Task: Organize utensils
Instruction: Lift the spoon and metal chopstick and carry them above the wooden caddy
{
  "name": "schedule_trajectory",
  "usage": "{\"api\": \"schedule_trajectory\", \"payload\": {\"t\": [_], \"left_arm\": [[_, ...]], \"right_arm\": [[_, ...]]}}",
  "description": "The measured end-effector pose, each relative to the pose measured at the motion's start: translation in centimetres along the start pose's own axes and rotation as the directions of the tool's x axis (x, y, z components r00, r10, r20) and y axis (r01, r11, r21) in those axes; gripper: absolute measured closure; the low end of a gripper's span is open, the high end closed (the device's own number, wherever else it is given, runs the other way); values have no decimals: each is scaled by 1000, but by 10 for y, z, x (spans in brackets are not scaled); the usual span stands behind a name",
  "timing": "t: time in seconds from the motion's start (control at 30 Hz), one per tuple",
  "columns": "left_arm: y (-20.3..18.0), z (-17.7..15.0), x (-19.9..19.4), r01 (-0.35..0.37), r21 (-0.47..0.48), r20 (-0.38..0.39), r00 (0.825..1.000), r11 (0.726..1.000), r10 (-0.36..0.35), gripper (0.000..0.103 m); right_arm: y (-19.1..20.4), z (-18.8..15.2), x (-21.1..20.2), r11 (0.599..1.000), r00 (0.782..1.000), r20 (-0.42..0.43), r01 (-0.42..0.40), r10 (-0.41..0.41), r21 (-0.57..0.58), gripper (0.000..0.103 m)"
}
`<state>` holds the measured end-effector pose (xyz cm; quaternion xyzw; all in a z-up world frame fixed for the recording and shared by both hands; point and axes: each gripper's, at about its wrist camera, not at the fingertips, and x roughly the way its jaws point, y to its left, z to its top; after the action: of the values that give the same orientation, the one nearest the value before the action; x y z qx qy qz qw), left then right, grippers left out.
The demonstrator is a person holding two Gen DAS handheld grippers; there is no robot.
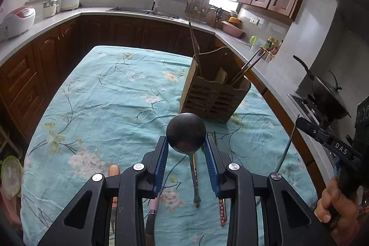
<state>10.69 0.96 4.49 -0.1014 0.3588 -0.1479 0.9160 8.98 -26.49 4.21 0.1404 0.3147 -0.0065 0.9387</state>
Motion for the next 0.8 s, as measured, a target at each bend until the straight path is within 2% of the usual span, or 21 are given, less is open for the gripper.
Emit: {"api": "schedule_trajectory", "payload": {"t": [0.37, 0.8], "left_arm": [[1, 7, -14, 20, 7, 39, 999, 1000, -21, 73], [3, 32, -20, 49, 9, 101, 994, 999, -50, 73]], "right_arm": [[-1, 9, -13, 1000, 999, 53, -6, 6, 5, 101], [-2, 29, -17, 1000, 994, 110, -11, 9, 10, 101]]}}
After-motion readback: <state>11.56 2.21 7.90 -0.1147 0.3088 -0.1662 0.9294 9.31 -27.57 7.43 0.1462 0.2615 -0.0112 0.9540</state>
